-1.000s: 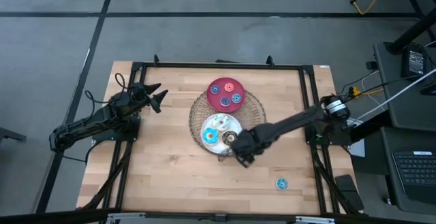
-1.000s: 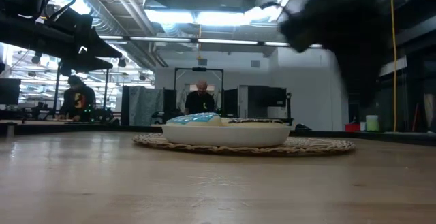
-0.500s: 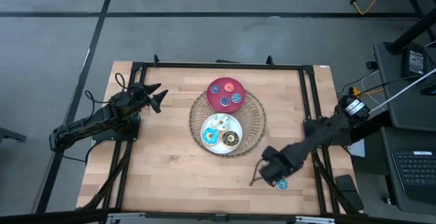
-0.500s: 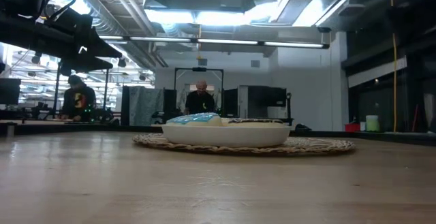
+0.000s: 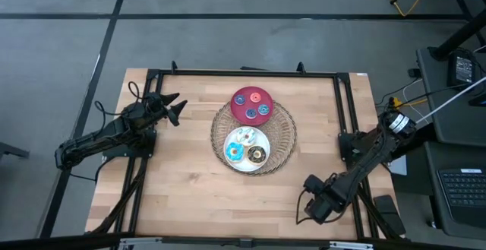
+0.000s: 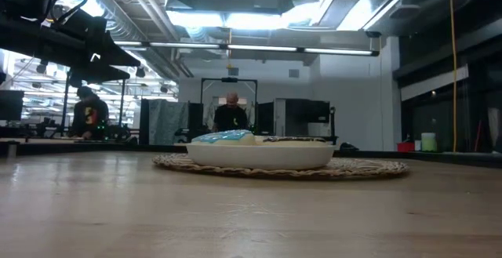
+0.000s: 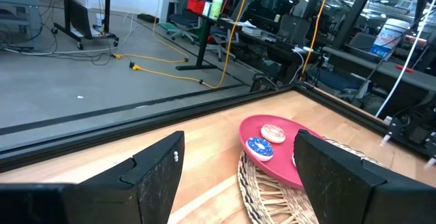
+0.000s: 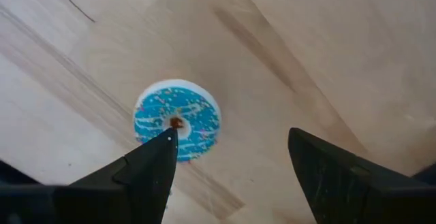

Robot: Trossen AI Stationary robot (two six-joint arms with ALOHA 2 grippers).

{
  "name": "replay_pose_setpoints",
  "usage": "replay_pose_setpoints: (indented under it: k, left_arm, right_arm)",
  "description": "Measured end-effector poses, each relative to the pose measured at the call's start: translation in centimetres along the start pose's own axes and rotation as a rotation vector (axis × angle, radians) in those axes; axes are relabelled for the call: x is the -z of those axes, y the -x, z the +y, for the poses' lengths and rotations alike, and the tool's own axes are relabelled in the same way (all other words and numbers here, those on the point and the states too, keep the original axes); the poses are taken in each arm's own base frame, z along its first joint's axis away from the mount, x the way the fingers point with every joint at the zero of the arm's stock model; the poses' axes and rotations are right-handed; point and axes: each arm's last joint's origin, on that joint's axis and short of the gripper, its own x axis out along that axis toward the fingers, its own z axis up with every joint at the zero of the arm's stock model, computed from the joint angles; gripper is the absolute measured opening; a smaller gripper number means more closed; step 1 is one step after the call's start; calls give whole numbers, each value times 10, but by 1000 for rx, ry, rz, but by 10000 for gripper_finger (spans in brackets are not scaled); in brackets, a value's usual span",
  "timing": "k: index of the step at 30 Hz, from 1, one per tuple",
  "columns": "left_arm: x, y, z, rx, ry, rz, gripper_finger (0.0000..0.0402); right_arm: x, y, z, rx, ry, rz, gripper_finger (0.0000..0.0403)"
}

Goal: Pick & Place donuts
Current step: Put the small light blue donut on the red plate

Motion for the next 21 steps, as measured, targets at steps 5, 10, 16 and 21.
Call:
replay_pose_setpoints:
  k: [5, 10, 16, 21]
  left_arm:
    - [0, 0, 0, 0, 0, 0, 267]
    - [0, 0, 0, 0, 0, 0, 267]
    - [0, 0, 0, 0, 0, 0, 267]
    - [0, 0, 0, 0, 0, 0, 267]
  right_arm:
    - [-1, -10, 5, -55, 4, 1, 280]
    - [-1, -19, 7, -33, 2, 0, 280]
    - [-2, -19, 8, -28, 1, -1, 280]
    - [-2, -15, 10, -39, 2, 5, 280]
